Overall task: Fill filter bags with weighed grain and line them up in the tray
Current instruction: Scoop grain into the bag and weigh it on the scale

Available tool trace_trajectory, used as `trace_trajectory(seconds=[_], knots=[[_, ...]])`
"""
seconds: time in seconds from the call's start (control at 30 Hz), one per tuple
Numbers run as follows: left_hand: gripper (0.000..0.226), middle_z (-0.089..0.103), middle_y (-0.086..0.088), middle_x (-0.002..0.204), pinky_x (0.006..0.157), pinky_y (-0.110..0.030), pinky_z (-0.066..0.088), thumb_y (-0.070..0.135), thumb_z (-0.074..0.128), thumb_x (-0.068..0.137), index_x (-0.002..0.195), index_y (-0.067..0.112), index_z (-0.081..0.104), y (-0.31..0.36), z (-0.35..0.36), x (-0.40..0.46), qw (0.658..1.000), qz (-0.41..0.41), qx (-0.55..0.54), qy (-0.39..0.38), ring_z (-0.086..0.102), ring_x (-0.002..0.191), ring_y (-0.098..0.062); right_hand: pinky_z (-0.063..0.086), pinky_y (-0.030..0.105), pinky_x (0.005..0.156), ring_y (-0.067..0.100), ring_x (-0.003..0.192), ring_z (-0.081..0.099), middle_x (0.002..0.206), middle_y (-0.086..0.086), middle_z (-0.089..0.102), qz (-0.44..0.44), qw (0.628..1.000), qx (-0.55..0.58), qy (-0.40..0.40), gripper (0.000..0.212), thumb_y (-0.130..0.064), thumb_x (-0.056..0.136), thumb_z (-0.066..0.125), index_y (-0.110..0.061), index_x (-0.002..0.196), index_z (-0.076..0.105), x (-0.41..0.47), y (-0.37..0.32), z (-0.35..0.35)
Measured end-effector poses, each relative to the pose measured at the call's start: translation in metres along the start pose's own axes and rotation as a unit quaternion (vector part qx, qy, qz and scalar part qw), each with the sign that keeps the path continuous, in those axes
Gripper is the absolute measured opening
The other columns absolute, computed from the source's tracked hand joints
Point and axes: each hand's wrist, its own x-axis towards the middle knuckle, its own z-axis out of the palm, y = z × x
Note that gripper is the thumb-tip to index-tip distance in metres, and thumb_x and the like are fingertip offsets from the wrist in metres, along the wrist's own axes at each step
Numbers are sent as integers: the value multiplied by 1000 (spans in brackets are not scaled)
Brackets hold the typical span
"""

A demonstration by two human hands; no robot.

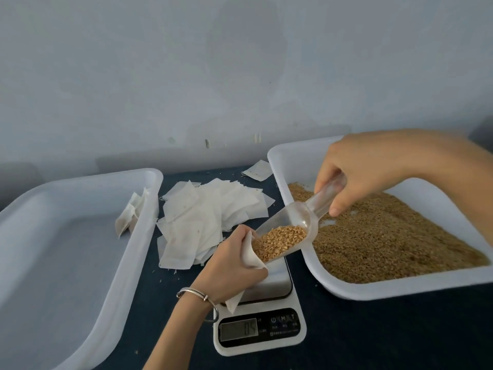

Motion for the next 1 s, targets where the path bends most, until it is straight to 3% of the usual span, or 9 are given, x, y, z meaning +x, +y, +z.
trace_trajectory(seconds=[0.1,0.23,0.4,0.6,0.7,0.8,1.0], knots=[[38,56,2,86,50,-12,38,22,67,64,92,29,43,0,1,1,1000,3,5,0,47,60,5,51,30,72,7,78,63,81,-16,69,9,1000,1,-1,34,-49,69,77,-40,101,69,-1,1,1],[39,58,4,86,52,-14,40,27,65,61,93,29,44,-2,3,4,1000,-2,8,6,47,60,2,44,23,62,-2,75,57,76,-23,61,23,1000,0,4,38,-50,68,77,-41,104,68,-1,4,2],[38,59,4,88,52,-12,40,25,66,61,92,29,44,-5,3,5,1000,0,1,8,48,61,3,48,24,69,-1,79,58,81,-23,64,22,1000,9,2,36,-49,69,76,-41,103,69,-2,5,3],[37,58,11,88,53,-13,41,26,63,58,89,30,44,-6,2,4,1000,-2,-2,23,49,63,3,37,19,58,-3,70,56,71,-24,60,16,1000,24,4,32,-47,70,77,-42,101,70,-1,6,4],[36,57,14,82,52,-11,39,26,63,57,88,31,44,-6,2,3,1000,-1,-4,28,49,61,4,42,20,60,-2,72,58,70,-23,64,15,999,31,2,29,-46,70,77,-42,98,71,0,7,5],[37,57,13,81,51,-11,40,27,62,57,89,32,44,-7,2,3,1000,-3,-2,30,50,61,4,42,19,59,-4,65,58,67,-30,63,13,1000,28,0,26,-47,68,77,-44,94,71,-1,8,3],[38,61,7,85,50,-10,39,22,64,60,90,32,43,-9,3,2,1000,-1,-10,27,49,58,3,38,18,56,-5,66,58,69,-22,66,9,1000,24,9,27,-49,67,76,-46,93,71,-2,9,-1]])
